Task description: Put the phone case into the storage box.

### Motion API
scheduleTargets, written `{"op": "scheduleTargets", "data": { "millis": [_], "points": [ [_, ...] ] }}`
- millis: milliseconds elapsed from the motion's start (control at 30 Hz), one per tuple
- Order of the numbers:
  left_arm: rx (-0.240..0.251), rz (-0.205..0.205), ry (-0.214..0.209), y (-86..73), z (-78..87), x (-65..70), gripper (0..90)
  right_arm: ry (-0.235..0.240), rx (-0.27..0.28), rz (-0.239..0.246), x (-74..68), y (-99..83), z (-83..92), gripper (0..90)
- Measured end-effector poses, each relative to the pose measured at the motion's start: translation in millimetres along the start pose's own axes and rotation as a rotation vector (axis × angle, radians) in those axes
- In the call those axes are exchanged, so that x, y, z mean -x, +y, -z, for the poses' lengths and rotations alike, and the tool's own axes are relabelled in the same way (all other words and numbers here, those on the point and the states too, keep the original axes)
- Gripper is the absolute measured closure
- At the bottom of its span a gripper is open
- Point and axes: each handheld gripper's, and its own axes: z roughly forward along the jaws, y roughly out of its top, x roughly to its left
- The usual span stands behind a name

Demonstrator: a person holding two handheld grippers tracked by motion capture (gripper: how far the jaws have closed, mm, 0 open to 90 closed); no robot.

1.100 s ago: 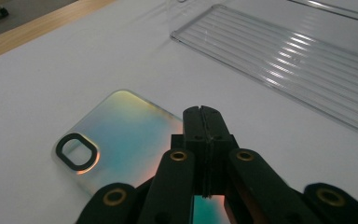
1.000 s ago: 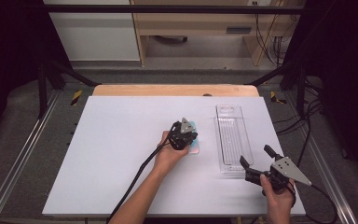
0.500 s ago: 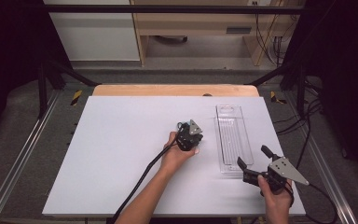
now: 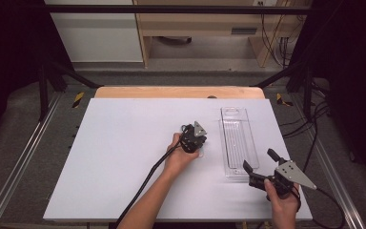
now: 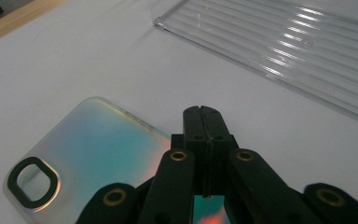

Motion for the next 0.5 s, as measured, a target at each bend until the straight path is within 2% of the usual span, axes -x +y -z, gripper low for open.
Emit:
{"op": "scheduleTargets", "data": {
  "millis": [267,367,500],
  "points": [
    [-0.021,-0.015,-0.021,-0.5,-3.0,9.5,90.0,0.01,-0.005,0.005,-1.2,-0.1,-0.9,2.9],
    [-0.046,-0.033,-0.015,-0.5,-3.4,12.8,90.0,0.012,-0.006,0.005,-2.0,-0.1,-1.1,2.9],
    [-0.064,-0.027,-0.009,-0.5,-0.6,12.6,90.0,0.014,-0.01,0.009,-2.2,-0.4,-1.6,2.9]
  ]
}}
